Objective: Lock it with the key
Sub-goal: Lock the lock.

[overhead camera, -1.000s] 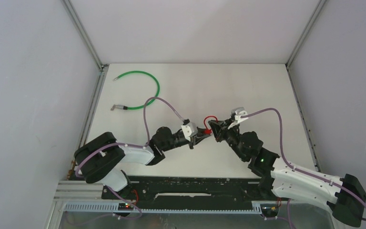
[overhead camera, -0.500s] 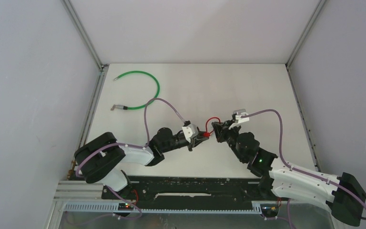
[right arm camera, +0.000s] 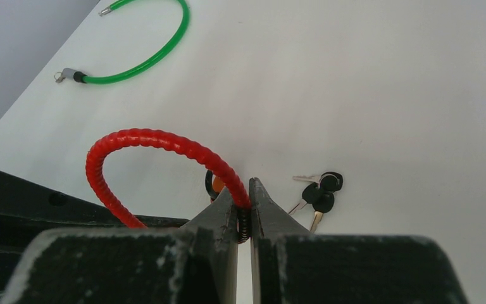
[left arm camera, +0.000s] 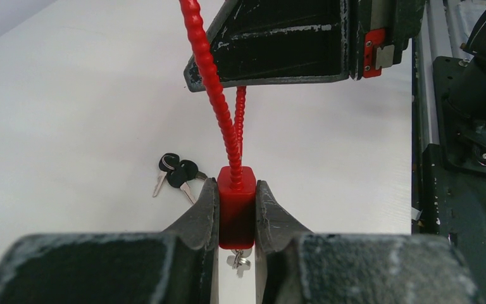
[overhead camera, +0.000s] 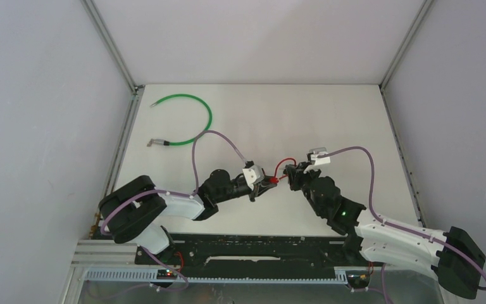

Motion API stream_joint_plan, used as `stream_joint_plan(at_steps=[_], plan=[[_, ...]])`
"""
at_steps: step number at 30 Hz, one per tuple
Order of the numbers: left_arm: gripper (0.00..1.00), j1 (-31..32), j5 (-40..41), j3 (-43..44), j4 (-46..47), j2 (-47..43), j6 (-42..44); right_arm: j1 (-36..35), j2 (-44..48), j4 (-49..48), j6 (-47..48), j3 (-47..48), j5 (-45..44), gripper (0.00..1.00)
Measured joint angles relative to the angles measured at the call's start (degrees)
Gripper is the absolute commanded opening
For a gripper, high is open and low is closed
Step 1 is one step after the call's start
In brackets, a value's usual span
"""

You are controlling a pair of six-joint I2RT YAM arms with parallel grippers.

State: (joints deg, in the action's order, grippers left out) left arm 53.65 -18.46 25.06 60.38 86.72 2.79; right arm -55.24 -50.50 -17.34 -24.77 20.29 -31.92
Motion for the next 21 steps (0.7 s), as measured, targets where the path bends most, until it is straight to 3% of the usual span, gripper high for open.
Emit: stream_joint_plan(at_steps=[21], plan=[[0.00, 0.00, -0.33, 0.00, -0.37, 0.13, -0.26, -3.76, -1.79, -5.64, 8.28, -0.22, -2.08, 0.00]])
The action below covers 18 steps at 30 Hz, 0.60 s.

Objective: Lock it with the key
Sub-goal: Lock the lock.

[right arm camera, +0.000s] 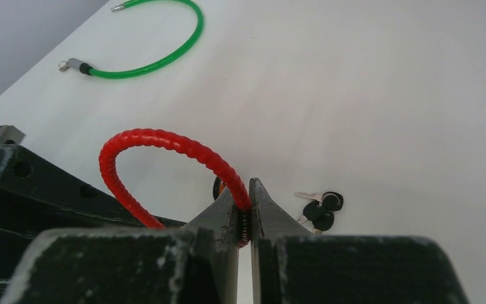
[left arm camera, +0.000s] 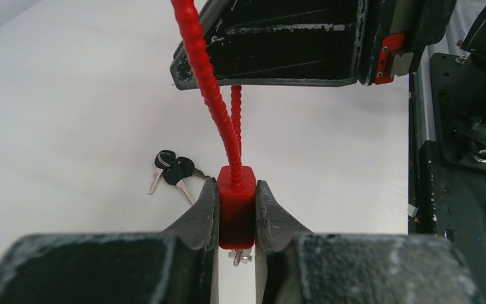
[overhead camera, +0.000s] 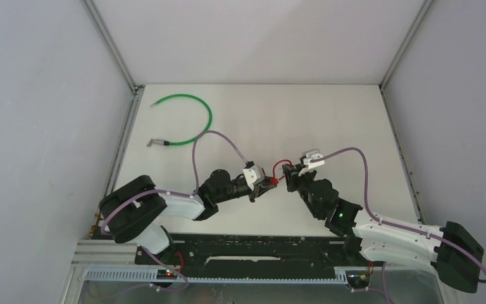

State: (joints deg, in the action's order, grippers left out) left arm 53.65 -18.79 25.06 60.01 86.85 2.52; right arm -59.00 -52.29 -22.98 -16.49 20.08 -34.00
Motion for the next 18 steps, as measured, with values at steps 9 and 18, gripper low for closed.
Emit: stream_joint_plan(at_steps=[9, 18], plan=[[0.00, 0.94, -2.51, 0.00, 1.42, 0.07, -0.48, -1.16, -0.07, -4.87, 0.63, 0.74, 9.11, 0.00], [0.00, 0.98, -3.21, 0.00, 2.23, 0.07, -1.05, -1.20, -0.09, -4.59, -0.96, 1.05, 10.16, 0.00]])
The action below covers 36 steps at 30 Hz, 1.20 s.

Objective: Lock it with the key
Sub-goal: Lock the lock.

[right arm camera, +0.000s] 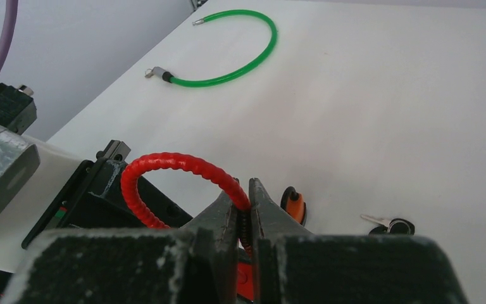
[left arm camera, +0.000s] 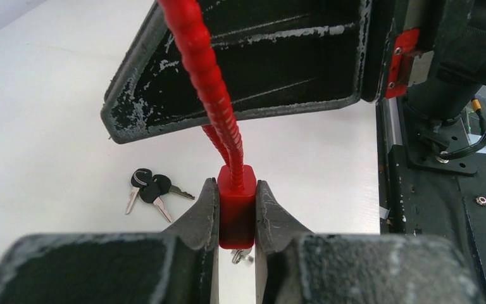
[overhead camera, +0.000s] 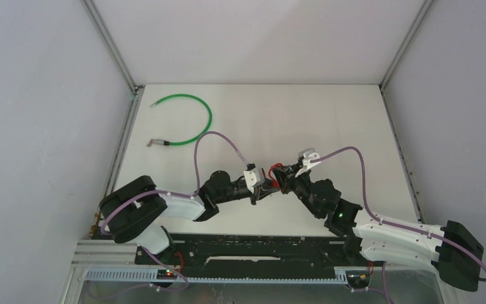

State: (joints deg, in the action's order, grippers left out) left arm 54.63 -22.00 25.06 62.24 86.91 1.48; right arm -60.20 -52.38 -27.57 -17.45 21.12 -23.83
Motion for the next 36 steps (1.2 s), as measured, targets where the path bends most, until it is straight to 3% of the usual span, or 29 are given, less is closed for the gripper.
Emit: stream_joint_plan(at_steps=[22, 36], plan=[[0.00, 0.85, -1.84, 0.00, -0.35, 0.00, 0.00, -3.39, 8.55, 8.02, -11.47, -2.10, -5.29, 0.00], [0.00, 0.44, -0.81, 0.00, -0.35, 0.02, 0.44, -8.90, 14.71, 19.65, -16.72, -1.77, -11.43, 0.00]])
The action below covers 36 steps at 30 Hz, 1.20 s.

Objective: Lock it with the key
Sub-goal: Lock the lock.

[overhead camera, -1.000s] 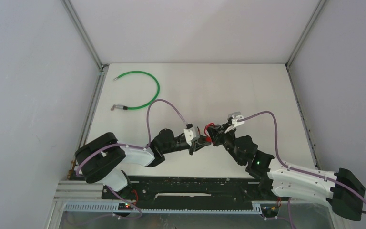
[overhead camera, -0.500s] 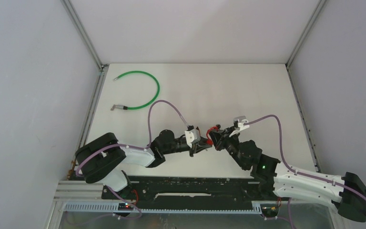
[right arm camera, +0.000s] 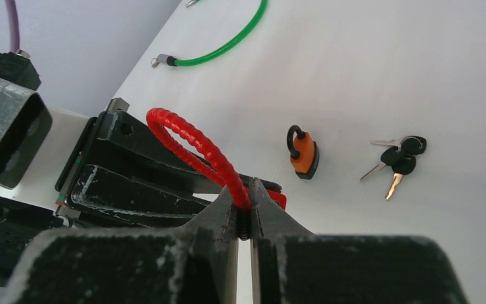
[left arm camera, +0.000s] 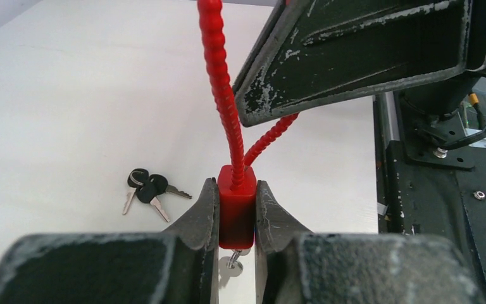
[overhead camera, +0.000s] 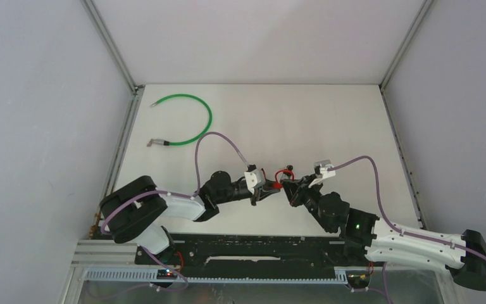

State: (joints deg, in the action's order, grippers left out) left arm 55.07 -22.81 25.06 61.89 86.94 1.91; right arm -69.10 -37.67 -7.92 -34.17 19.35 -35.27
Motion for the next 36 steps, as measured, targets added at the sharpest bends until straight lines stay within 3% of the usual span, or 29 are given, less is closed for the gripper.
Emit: stream_joint_plan(at_steps=[13, 26, 36], plan=[[0.00, -0.61, 2.91, 0.00, -2.64, 0.09, 0.74, -0.02, -4.55, 1.53, -2.32, 0.13, -4.52, 0.00], [0.00, -1.62, 6.27, 0.00, -3.41, 0.20, 1.60, 2.58, -12.00, -6.43, -0.26, -0.26, -4.37, 0.00], [0.00, -2.29, 7.85, 0.00, -3.41, 0.42, 1.57, 7.58, -14.14, -10.78, 2.21, -0.70, 2.97, 0.00]])
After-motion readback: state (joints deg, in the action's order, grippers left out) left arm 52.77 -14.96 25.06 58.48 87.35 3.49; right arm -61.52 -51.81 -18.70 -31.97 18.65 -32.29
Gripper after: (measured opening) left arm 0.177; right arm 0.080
